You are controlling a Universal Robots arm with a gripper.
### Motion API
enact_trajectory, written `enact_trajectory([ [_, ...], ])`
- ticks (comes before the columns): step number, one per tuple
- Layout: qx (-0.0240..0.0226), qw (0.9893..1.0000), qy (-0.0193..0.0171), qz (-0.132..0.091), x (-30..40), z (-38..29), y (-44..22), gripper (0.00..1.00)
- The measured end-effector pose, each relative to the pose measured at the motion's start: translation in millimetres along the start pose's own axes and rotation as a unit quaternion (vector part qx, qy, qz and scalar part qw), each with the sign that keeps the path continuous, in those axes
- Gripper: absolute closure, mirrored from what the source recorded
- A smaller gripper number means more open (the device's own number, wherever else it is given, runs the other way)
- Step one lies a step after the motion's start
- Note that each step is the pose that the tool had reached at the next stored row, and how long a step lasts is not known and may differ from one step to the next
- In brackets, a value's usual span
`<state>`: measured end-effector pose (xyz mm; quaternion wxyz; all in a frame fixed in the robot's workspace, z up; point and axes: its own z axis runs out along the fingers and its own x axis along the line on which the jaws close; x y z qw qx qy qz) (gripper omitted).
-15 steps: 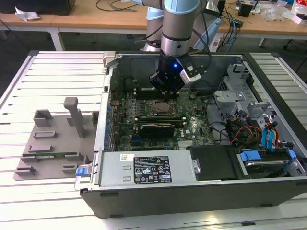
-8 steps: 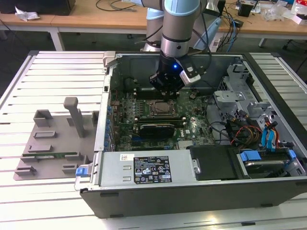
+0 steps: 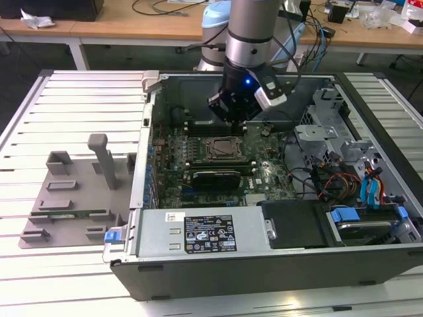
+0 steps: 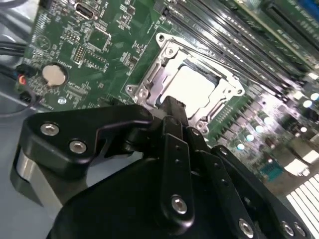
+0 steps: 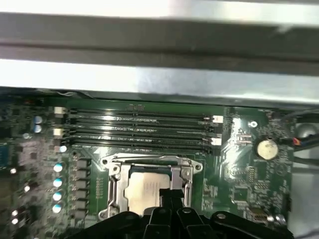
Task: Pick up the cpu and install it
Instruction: 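Install the first cpu locking lever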
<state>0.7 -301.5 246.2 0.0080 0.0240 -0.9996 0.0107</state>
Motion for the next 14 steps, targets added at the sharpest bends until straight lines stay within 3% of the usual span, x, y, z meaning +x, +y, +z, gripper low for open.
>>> enact_trajectory([
  [6,0.0,1.0,0.0,0.0,0.2,-14.8,-0.6,0.89],
  [14,0.0,1.0,0.0,0.0,0.2,-15.0,-0.6,0.89],
])
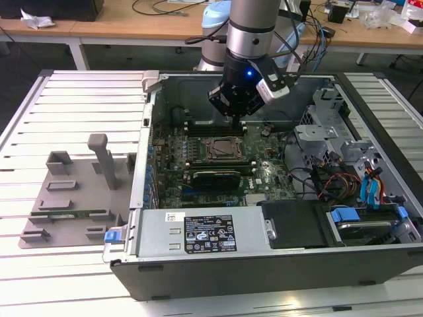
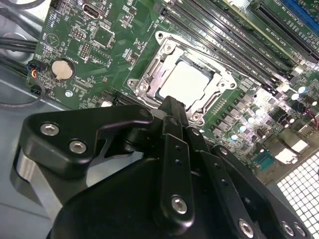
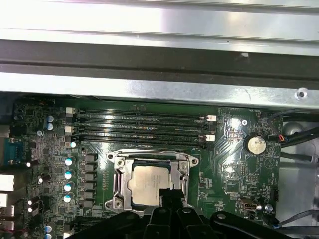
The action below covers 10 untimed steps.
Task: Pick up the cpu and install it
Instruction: 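Install the first cpu locking lever, then install the second cpu locking lever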
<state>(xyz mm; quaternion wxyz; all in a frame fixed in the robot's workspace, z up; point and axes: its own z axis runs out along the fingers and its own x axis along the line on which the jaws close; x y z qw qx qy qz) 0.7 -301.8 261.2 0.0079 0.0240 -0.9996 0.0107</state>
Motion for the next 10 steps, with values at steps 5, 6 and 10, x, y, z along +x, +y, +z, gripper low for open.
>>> enact_trajectory([
  [5,0.0001,1.0,0.0001,0.0,0.0,-0.2,-1.1,0.89],
  [6,0.0,1.0,0.0,0.0,0.2,0.0,-4.7,0.89],
  [10,0.0,1.0,0.0,0.0,0.7,0.3,-15.2,0.89],
])
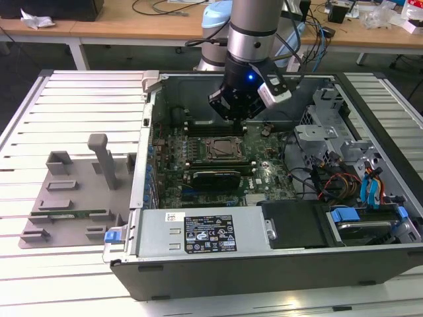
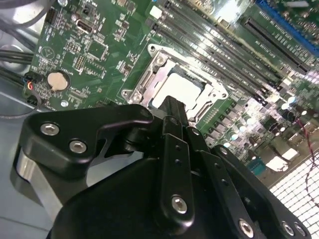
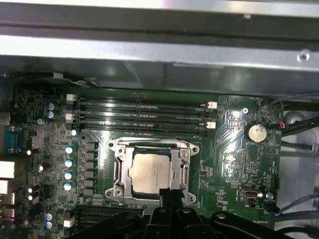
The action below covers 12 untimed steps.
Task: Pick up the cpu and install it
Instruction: 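Install the second cpu locking lever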
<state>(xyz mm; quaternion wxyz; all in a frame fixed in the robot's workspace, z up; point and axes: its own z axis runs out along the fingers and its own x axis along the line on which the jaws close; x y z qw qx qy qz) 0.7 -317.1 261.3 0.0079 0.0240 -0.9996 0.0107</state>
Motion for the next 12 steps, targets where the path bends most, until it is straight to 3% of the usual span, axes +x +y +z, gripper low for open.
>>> enact_trajectory([
  [6,0.0,1.0,0.0,0.0,0.6,0.4,-13.5,0.89],
  [12,0.0001,1.0,0.0,0.0,0.9,0.7,-20.6,0.89],
])
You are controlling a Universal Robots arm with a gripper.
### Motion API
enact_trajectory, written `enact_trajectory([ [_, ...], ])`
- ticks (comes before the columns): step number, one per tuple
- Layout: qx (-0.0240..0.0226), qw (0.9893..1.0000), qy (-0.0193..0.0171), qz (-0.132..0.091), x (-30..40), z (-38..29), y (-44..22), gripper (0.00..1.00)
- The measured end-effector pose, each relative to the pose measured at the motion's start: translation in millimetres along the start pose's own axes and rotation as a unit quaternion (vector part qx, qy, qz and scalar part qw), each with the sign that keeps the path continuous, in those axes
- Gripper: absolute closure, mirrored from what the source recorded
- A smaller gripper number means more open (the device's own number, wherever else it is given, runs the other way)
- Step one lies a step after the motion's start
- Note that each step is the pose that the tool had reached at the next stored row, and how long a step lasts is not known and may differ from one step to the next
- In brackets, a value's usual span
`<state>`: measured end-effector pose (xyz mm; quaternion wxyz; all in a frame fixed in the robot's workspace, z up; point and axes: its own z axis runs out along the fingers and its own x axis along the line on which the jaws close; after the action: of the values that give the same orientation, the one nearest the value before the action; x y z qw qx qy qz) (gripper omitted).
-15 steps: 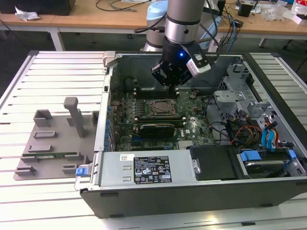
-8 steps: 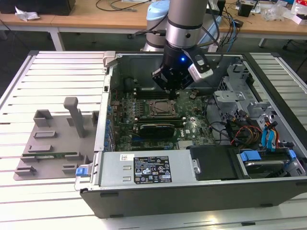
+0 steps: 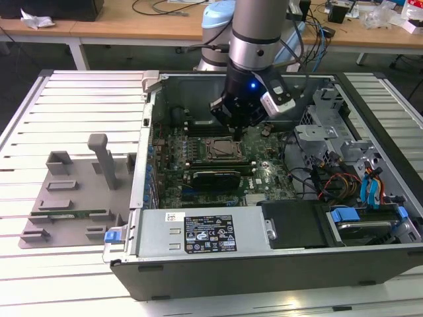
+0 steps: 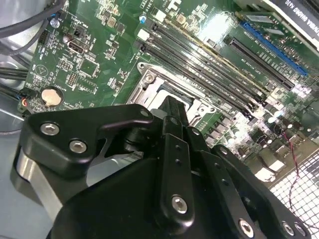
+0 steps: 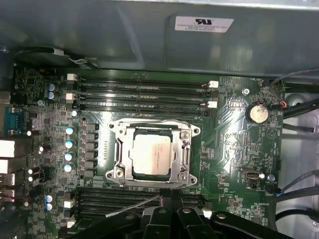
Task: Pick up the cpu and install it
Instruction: 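Install the second cpu locking lever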
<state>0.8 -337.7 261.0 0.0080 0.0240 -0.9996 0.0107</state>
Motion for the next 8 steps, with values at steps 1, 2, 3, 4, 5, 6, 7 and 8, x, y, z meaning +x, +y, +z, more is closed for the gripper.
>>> enact_trajectory([
  [1,-0.0001,1.0,0.0,0.0,0.1,0.1,-2.0,0.89],
  [2,0.0,1.0,0.0,0.0,0.2,0.2,-4.5,0.89],
  [3,-0.0002,1.0,0.0,0.0,0.4,0.4,-7.8,0.89],
  [4,-0.0008,1.0,-0.0001,0.0,0.6,0.7,-12.6,0.89],
  [5,-0.001,1.0,-0.0001,0.0,0.8,0.9,-16.9,0.89],
  [6,-0.0012,1.0,-0.0001,0.0,1.1,1.2,-21.5,0.89],
  [7,-0.0012,1.0,0.0,0.0,1.2,1.5,-23.8,0.89],
  [8,-0.0016,1.0,-0.0001,0.0,1.2,2.0,-26.0,0.89],
])
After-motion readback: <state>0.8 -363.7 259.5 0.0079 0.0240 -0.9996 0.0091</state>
